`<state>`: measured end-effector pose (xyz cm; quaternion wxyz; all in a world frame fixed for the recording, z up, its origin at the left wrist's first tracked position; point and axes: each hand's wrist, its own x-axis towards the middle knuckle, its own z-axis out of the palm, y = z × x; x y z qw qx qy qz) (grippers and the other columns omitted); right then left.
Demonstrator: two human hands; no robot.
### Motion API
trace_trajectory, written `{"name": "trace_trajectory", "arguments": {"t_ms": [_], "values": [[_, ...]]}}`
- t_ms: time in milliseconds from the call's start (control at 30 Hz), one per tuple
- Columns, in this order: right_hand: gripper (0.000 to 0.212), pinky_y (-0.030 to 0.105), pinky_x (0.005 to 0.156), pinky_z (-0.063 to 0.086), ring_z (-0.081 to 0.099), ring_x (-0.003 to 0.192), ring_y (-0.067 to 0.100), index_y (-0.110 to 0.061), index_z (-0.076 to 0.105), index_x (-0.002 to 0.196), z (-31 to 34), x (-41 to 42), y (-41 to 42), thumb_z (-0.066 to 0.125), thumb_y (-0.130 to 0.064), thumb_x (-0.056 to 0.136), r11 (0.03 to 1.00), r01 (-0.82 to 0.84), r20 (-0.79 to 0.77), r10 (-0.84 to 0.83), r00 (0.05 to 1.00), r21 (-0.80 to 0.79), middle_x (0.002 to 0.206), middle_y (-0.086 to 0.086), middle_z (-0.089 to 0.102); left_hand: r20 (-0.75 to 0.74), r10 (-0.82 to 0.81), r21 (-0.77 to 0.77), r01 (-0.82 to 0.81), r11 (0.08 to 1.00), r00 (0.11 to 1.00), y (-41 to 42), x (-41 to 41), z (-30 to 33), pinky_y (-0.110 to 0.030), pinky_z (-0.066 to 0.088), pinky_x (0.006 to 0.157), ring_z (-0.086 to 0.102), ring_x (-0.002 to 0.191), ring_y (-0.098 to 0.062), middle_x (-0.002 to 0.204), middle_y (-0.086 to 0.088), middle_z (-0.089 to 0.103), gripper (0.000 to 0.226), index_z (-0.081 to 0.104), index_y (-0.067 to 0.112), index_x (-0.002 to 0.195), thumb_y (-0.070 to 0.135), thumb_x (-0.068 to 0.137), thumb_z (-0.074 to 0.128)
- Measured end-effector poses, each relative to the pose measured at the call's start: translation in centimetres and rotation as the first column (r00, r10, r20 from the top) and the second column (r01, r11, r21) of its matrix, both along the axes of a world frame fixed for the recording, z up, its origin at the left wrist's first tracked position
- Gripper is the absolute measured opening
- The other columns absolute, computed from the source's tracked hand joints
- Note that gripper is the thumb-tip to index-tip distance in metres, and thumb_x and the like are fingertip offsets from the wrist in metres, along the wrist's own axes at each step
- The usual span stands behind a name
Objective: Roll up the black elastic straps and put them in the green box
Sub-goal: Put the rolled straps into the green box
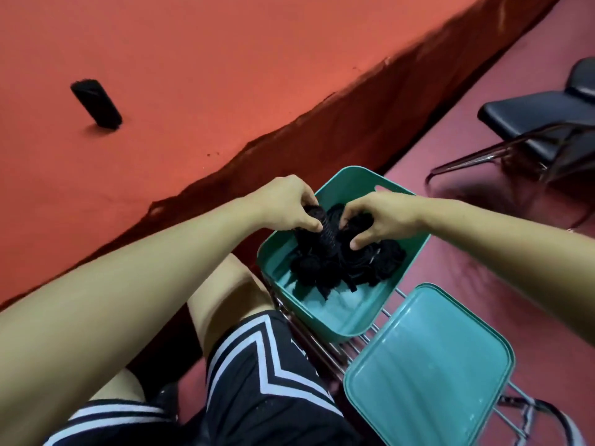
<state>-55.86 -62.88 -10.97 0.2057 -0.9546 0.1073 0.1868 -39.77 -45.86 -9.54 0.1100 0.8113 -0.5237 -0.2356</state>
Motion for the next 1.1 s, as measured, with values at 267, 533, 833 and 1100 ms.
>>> {"name": "trace_trajectory", "arguments": {"t_ms": [267, 533, 833, 1100], "values": [[0.048, 0.036, 0.102, 0.05, 0.064, 0.109, 0.017, -0.031, 0.067, 0.126, -5.1, -3.1, -0.3, 0.085, -0.034, 0.082, 0.995, -0.042, -0.296, 0.066, 0.953, 0.087, 0.119, -0.006, 0.069, -0.043, -0.154, 0.205, 0.159, 0.966, 0.987, -1.4, -4.3, -5.8, -0.024, 0.043, 0.078, 0.062, 0.092, -0.014, 0.108, 0.003, 0.074, 0.054, 0.073, 0.02, 0.118, 0.05, 0.075, 0.087], [0.055, 0.028, 0.085, 0.049, 0.062, 0.096, 0.017, -0.024, 0.065, 0.126, -7.9, -2.5, 1.1, 0.088, -0.038, 0.078, 0.994, -0.02, -0.367, 0.058, 0.928, 0.106, 0.109, -0.006, 0.066, -0.11, -0.166, 0.352, 0.195, 0.916, 0.98, -2.0, -6.8, -9.9, -0.029, 0.051, 0.077, 0.063, 0.088, -0.019, 0.112, -0.002, 0.073, 0.058, 0.069, 0.02, 0.122, 0.044, 0.073, 0.091], [0.046, 0.028, 0.076, 0.038, 0.052, 0.093, 0.021, -0.019, 0.061, 0.119, -10.7, -1.6, 2.1, 0.083, -0.038, 0.083, 0.997, -0.029, -0.42, -0.005, 0.907, -0.073, 0.107, -0.001, 0.058, -0.126, -0.177, 0.386, 0.213, 0.898, 0.976, -2.8, -7.6, -12.0, -0.03, 0.045, 0.074, 0.062, 0.097, -0.025, 0.102, -0.001, 0.065, 0.053, 0.066, 0.018, 0.113, 0.043, 0.072, 0.091], [0.044, 0.026, 0.047, 0.052, 0.059, 0.051, 0.016, -0.012, 0.063, 0.072, -11.3, -1.3, 2.8, 0.085, -0.049, 0.08, 0.989, 0.091, -0.443, -0.134, 0.887, -0.116, 0.062, -0.002, 0.063, -0.191, -0.231, 0.442, 0.294, 0.848, 0.954, -1.7, -7.6, -12.4, -0.032, 0.049, 0.077, 0.06, 0.092, -0.021, 0.1, 0.002, 0.065, 0.047, 0.062, 0.024, 0.107, 0.044, 0.074, 0.089]]}}
